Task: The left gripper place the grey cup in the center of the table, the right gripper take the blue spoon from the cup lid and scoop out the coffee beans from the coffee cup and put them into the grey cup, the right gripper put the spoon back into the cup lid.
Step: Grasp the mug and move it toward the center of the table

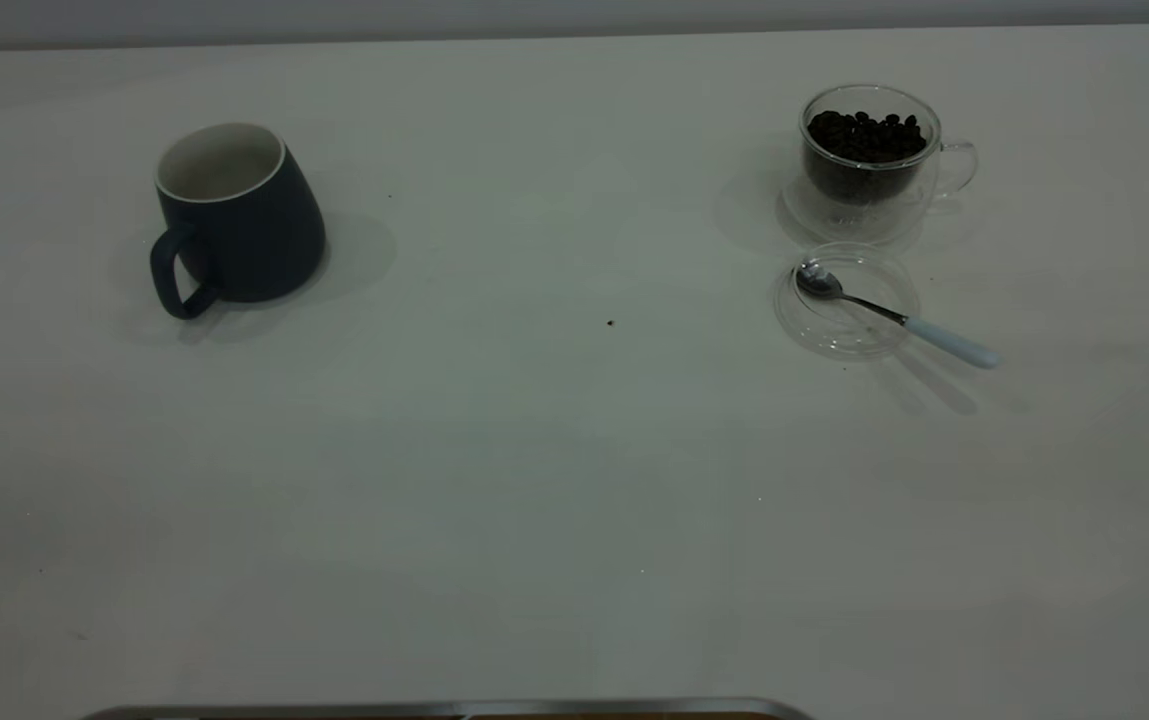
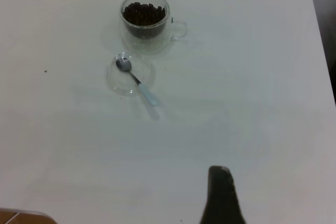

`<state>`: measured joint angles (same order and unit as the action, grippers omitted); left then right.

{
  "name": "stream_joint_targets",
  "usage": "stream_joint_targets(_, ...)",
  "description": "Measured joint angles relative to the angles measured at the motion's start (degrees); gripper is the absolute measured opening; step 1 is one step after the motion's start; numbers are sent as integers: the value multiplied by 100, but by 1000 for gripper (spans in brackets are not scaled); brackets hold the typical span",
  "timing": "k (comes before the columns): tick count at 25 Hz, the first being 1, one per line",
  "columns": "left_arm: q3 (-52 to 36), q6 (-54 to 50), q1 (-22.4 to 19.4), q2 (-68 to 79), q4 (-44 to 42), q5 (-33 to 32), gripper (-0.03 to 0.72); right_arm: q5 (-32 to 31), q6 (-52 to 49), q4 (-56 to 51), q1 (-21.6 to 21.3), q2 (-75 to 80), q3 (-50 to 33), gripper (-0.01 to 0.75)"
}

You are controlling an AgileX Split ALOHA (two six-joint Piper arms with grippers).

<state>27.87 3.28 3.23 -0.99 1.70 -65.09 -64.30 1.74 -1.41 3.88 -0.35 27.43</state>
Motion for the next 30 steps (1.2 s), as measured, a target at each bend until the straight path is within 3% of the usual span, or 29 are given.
stream_joint_targets(10, 327, -141, 124, 667, 0, 295, 514, 0, 0, 0, 0, 0, 0, 575)
stream_joint_targets(23, 2298, 435, 124, 4989, -16, 1315, 535, 0, 0, 0, 0, 0, 0, 575)
stream_joint_targets(30, 3670, 2036, 124, 7727, -96, 1688, 538, 0, 0, 0, 0, 0, 0, 575)
